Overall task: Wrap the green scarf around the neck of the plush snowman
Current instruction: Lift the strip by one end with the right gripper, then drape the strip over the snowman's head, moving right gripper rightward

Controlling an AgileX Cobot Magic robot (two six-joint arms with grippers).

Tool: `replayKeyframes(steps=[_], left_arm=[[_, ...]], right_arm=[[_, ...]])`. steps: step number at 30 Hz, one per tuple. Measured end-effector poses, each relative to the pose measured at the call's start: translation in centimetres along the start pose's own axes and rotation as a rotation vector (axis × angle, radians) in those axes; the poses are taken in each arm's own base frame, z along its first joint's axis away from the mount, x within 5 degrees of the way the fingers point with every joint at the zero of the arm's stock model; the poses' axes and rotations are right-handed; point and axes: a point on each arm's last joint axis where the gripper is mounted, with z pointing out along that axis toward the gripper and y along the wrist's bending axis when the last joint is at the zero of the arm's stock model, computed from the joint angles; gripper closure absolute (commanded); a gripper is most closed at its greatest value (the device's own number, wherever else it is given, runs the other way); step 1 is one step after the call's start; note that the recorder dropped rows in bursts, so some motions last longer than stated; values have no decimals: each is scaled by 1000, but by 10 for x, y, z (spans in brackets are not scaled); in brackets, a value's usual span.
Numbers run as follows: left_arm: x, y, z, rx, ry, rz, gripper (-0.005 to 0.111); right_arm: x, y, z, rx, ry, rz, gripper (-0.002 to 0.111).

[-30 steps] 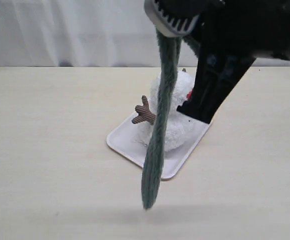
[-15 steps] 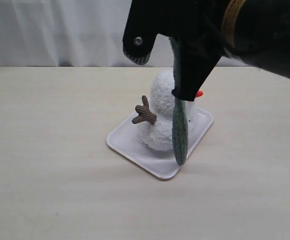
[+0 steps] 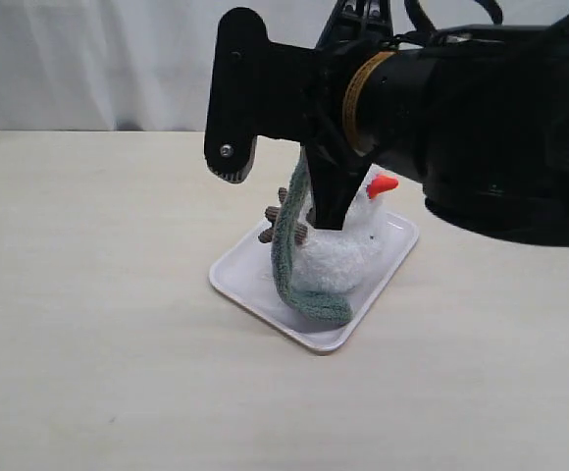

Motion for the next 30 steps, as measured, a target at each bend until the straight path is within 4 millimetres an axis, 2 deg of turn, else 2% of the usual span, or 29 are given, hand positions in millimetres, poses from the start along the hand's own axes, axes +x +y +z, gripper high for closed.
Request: replayKeyframes(steps=[7, 16, 21, 24, 30], left_arm=[[0, 0, 0, 0, 0, 0, 107], [0, 0, 0, 0, 0, 0, 107], [0, 0, 0, 0, 0, 0, 107], [0, 0, 0, 0, 0, 0, 107], [0, 0, 0, 0, 0, 0, 107]], right_arm=[[19, -9, 14, 23, 70, 19, 104], [21, -14, 14, 69, 94, -33, 104], [30, -20, 18, 104, 124, -34, 104], [35, -25, 24, 105, 96, 32, 104], [34, -27, 37, 71, -75, 118, 104]])
